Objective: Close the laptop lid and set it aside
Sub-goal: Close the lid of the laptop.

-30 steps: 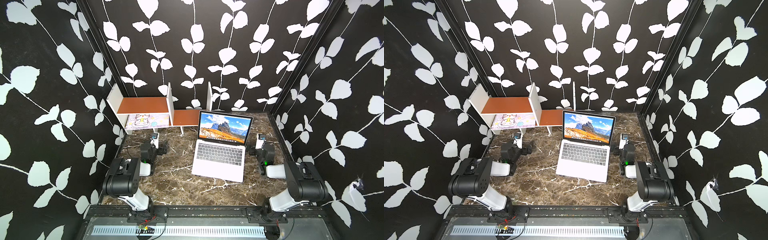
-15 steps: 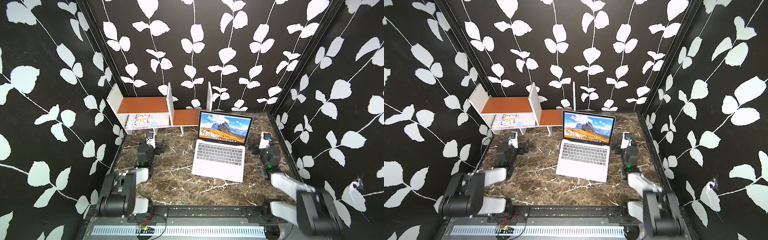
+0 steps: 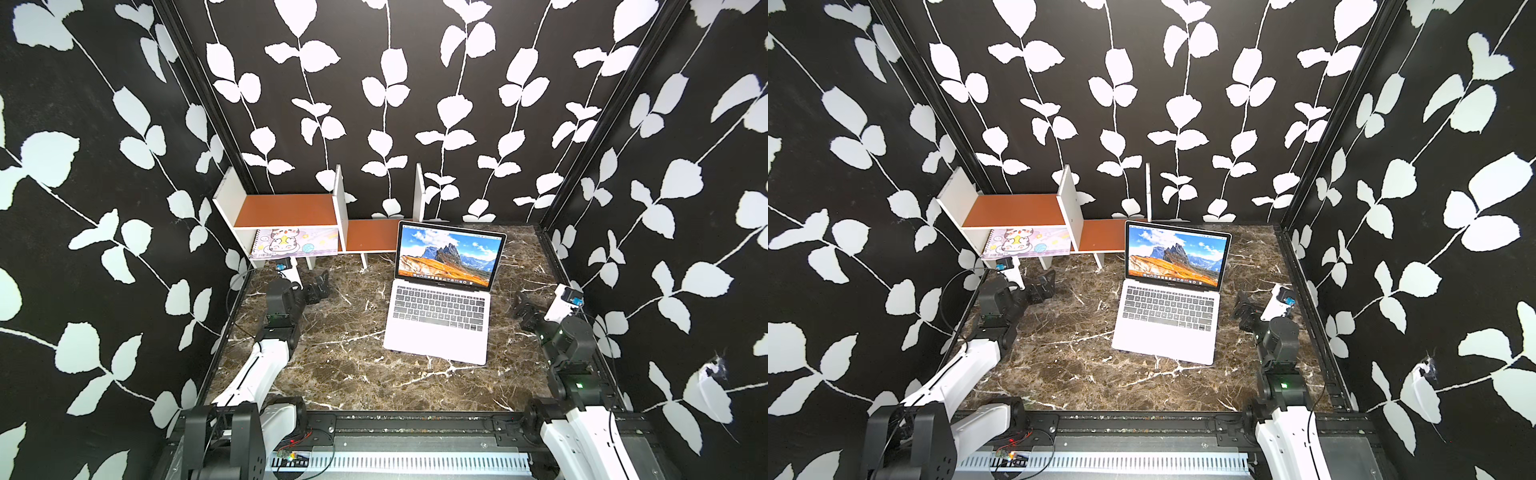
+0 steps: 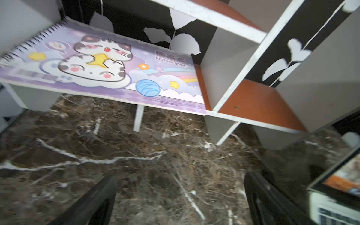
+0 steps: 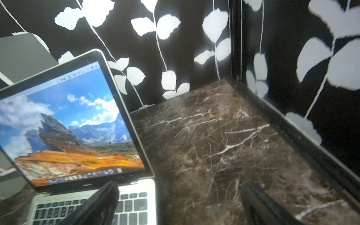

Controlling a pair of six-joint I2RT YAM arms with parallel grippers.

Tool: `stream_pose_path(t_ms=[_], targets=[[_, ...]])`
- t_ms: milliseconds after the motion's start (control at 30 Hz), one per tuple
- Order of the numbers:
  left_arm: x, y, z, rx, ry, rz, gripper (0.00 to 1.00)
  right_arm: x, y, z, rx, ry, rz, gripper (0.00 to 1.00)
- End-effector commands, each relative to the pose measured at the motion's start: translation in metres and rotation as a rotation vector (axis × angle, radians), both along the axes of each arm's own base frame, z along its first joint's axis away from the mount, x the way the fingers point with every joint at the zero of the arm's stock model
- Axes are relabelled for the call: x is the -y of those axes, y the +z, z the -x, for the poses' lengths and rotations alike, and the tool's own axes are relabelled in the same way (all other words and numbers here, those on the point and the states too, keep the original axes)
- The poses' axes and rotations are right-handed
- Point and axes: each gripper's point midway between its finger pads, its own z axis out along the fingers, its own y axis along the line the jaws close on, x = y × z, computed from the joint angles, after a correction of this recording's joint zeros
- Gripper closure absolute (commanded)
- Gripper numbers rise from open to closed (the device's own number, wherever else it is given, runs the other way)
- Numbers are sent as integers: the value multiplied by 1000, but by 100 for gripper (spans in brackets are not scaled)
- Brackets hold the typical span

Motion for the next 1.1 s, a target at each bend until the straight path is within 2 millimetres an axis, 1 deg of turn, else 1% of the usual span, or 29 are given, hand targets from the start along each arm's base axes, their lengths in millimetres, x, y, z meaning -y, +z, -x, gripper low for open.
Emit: stream_pose_path(t_ms=[0,100,167,233,333,400,467,533,633,700,733,800,867,967,1067], targets=[[30,17,5,-30,-96,327,1,-18,-8,15,-67,66,-166,0],[44,36,7,-22,-157,487,2,-41,3,16,-15,187,-250,0],[55,48,10,-16,-203,573,1,-49,6,16,-11,226,-299,1],[70,64,13,5,-263,615,1,-57,8,16,-1,272,-337,1],[109,82,24,3,-376,597,1,-65,8,16,21,314,-390,2],[137,90,35,-11,-452,563,1,-68,11,15,47,330,-424,2],[155,99,44,-9,-502,529,1,-71,10,14,46,345,-450,2],[168,105,51,1,-530,509,1,-79,12,13,44,394,-475,2],[178,113,53,18,-545,519,1,-93,12,11,11,477,-506,7],[183,117,49,31,-549,568,1,-99,11,7,-17,504,-509,10],[186,119,44,37,-549,619,1,-103,13,5,-27,519,-502,12],[192,125,39,48,-562,696,1,-109,17,2,-29,535,-477,13],[202,131,34,54,-593,741,1,-119,22,1,-28,563,-442,13],[223,133,35,33,-655,717,1,-136,25,2,-42,598,-375,14],[241,132,39,20,-695,614,1,-154,27,5,-56,631,-303,14]])
